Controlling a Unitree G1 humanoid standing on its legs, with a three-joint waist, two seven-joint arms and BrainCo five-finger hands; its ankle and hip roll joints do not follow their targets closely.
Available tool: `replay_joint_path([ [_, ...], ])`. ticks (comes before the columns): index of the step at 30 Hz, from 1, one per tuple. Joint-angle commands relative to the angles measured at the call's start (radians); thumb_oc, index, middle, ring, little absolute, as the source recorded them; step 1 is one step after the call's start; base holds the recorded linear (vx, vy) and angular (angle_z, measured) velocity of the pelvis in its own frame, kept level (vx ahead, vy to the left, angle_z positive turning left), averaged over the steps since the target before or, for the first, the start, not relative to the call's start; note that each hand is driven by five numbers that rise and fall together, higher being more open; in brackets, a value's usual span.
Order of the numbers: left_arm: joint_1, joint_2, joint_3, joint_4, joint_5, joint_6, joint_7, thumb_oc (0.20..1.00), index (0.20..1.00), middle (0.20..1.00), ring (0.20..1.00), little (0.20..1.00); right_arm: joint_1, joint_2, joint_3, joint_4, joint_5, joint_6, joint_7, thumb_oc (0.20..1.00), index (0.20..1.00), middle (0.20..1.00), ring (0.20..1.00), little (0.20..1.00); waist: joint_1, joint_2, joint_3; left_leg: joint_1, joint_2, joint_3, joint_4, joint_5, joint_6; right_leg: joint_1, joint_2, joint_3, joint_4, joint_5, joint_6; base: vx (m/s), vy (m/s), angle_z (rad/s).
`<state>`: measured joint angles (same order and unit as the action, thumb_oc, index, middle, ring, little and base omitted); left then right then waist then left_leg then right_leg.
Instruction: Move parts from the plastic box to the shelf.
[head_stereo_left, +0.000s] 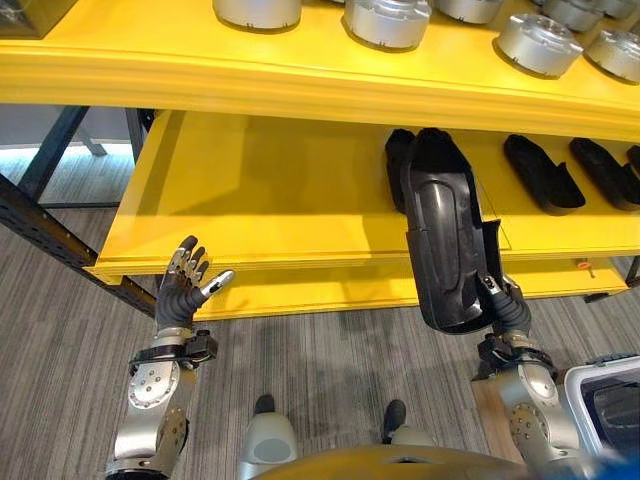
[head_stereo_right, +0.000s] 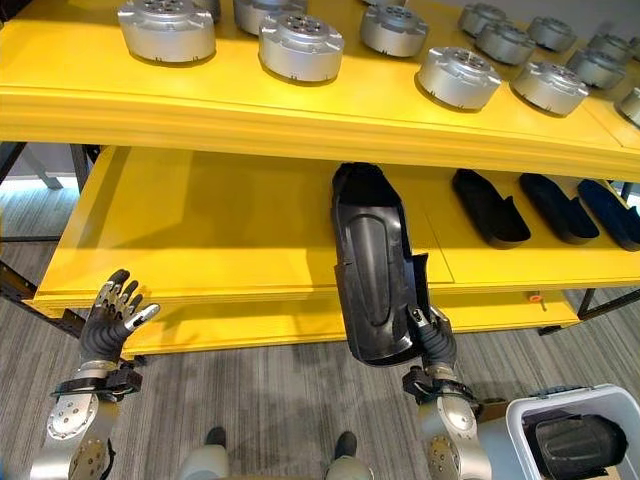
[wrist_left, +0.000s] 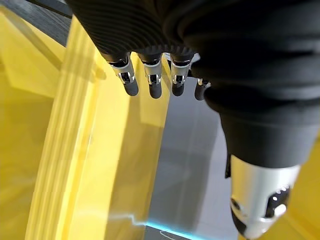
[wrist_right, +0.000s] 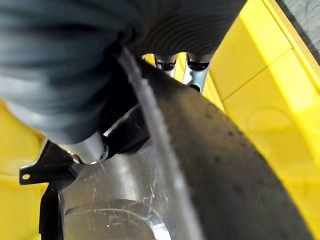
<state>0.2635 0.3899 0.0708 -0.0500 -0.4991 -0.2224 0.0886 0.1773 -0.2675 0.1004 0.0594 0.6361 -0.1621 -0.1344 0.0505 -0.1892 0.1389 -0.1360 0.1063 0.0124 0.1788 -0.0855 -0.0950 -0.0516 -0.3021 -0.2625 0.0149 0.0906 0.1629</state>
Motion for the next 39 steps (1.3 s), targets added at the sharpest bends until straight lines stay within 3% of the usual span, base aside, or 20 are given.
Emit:
replay_joint_path([
  [1,-0.017,0.031,0.023,-0.081,0.011,-0.043,0.003,1.000,1.000,1.000,1.000,1.000,-0.154,-0.046,0.017,-0.036,0.017,-0.055,0.027,0.200,0.200,0.200,0.200,0.200,0.027,-0.002,0.017,-0.008,0.043,0.011,-0.055,0.031,0.016,0.090,-0.065,-0.024,0.052,0.033,0.067,0.03,-0.025,0.24],
  [5,-0.030,0.048,0.015,-0.082,0.006,-0.037,0.007,1.000,1.000,1.000,1.000,1.000,-0.281,-0.039,0.082,0.028,0.045,-0.050,0.021,0.200,0.200,0.200,0.200,0.200,0.075,-0.012,0.033,-0.030,0.042,-0.009,-0.054,0.037,0.014,0.091,-0.062,-0.053,0.050,0.029,0.065,0.02,-0.059,0.18],
  [7,-0.038,0.059,0.010,-0.085,-0.005,-0.034,0.011,1.000,1.000,1.000,1.000,1.000,-0.354,-0.031,0.097,0.075,0.056,-0.053,-0.006,0.200,0.200,0.200,0.200,0.200,0.097,-0.014,0.043,-0.044,0.040,-0.020,-0.051,0.040,0.014,0.093,-0.060,-0.068,0.050,0.025,0.063,0.01,-0.069,0.33],
  [9,-0.048,0.084,-0.001,-0.105,-0.042,-0.036,0.015,1.000,1.000,1.000,1.000,1.000,-0.538,-0.010,0.115,0.204,0.049,-0.055,-0.078,0.200,0.200,0.200,0.200,0.200,0.156,-0.014,0.077,-0.079,0.035,-0.049,-0.038,0.044,0.014,0.088,-0.058,-0.099,0.054,0.022,0.061,-0.02,-0.091,0.38],
  [13,-0.069,0.105,-0.041,-0.105,-0.063,-0.033,0.025,1.000,1.000,1.000,1.000,1.000,-0.677,0.001,0.134,0.242,0.063,-0.061,-0.121,0.200,0.200,0.200,0.200,0.200,0.198,-0.015,0.113,-0.112,0.025,-0.073,-0.026,0.045,0.018,0.076,-0.058,-0.121,0.068,0.023,0.057,-0.01,-0.036,0.22],
  [16,-0.074,0.128,-0.071,-0.123,-0.079,-0.029,0.025,1.000,1.000,1.000,1.000,1.000,-0.793,0.010,0.115,0.309,0.162,-0.080,-0.153,0.200,0.200,0.200,0.200,0.200,0.235,-0.007,0.140,-0.154,0.008,-0.103,0.001,0.038,0.019,0.082,-0.059,-0.154,0.072,0.021,0.054,0.00,-0.032,0.27],
  [19,-0.099,0.169,-0.099,-0.135,-0.102,-0.038,0.029,1.000,1.000,1.000,1.000,1.000,-0.986,-0.050,0.064,0.444,0.193,-0.098,-0.228,0.200,0.200,0.200,0.200,0.200,0.269,0.024,0.177,-0.224,-0.014,-0.140,0.045,0.034,0.019,0.057,-0.067,-0.185,0.095,0.010,0.046,-0.06,0.003,0.35],
  [26,-0.158,0.202,-0.155,-0.132,-0.127,-0.057,0.042,1.000,1.000,1.000,1.000,1.000,-1.237,-0.141,0.043,0.632,0.242,-0.108,-0.277,0.200,0.200,0.200,0.200,0.200,0.282,0.078,0.248,-0.311,-0.024,-0.166,0.151,-0.015,0.019,-0.024,-0.081,-0.163,0.205,-0.058,0.032,-0.04,0.018,0.19],
  [29,-0.177,0.225,-0.205,-0.151,-0.147,-0.061,0.039,1.000,1.000,1.000,1.000,1.000,-1.381,-0.193,0.049,0.761,0.277,-0.110,-0.297,0.200,0.200,0.200,0.200,0.200,0.283,0.120,0.287,-0.394,-0.043,-0.177,0.218,-0.027,0.024,-0.089,-0.094,-0.159,0.268,-0.101,0.017,-0.09,0.072,0.03],
  [39,-0.256,0.234,-0.291,-0.153,-0.149,-0.065,0.062,1.000,1.000,1.000,1.000,1.000,-1.517,-0.228,0.051,0.999,0.375,-0.106,-0.303,0.200,0.200,0.200,0.200,0.200,0.270,0.157,0.309,-0.511,-0.071,-0.184,0.286,-0.036,0.032,-0.190,-0.108,-0.144,0.337,-0.140,0.001,-0.03,0.035,0.07],
])
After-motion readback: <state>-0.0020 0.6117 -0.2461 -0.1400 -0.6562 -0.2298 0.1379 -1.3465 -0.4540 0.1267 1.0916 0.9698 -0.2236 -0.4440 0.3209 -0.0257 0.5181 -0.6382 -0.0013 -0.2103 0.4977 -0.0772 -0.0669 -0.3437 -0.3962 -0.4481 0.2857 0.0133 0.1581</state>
